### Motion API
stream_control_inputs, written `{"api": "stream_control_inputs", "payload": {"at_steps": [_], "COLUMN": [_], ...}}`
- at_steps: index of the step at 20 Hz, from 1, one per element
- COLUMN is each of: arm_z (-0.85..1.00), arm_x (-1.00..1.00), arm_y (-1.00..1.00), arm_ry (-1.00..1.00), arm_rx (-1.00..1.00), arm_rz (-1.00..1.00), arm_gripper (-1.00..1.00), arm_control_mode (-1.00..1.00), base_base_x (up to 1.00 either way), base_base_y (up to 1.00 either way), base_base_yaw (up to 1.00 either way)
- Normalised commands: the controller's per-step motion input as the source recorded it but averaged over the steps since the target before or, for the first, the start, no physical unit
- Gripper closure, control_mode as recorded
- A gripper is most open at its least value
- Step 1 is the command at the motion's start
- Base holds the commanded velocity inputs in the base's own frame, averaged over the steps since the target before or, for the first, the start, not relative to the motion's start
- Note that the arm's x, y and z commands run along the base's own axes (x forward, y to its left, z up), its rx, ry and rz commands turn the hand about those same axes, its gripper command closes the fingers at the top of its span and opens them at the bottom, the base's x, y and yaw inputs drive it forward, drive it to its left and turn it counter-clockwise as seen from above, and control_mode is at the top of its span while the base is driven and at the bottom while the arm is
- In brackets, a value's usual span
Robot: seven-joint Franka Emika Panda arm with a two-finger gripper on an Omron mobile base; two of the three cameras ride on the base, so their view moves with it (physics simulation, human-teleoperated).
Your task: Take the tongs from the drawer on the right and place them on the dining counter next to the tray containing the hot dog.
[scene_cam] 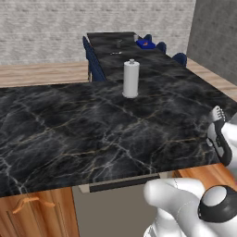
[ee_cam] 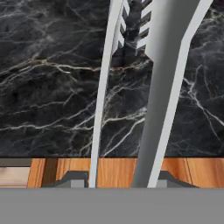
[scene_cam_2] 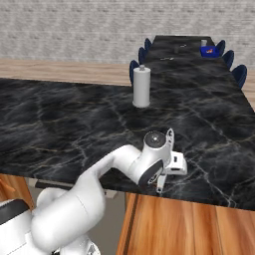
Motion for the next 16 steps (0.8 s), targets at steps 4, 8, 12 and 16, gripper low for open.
{"api": "stream_control_inputs", "payload": {"at_steps": [4,8,12,16], "arm_z": [0.27,0.28,0.15,0.06], "arm_x": [0.34,0.35,0.44,0.42], "arm_y": [0.87,0.85,0.83,0.79], "arm_ry": [0.00,0.00,0.00,0.00], "arm_rx": [0.00,0.00,0.00,0.00], "arm_rz": [0.00,0.00,0.02,0.06], "arm_gripper": [1.00,1.00,1.00,1.00], "arm_control_mode": [-1.00,-1.00,-1.00,-1.00], "base_base_x": [0.00,0.00,0.00,0.00], "base_base_y": [0.00,0.00,0.00,0.00], "base_base_yaw": [0.00,0.00,0.00,0.00]}}
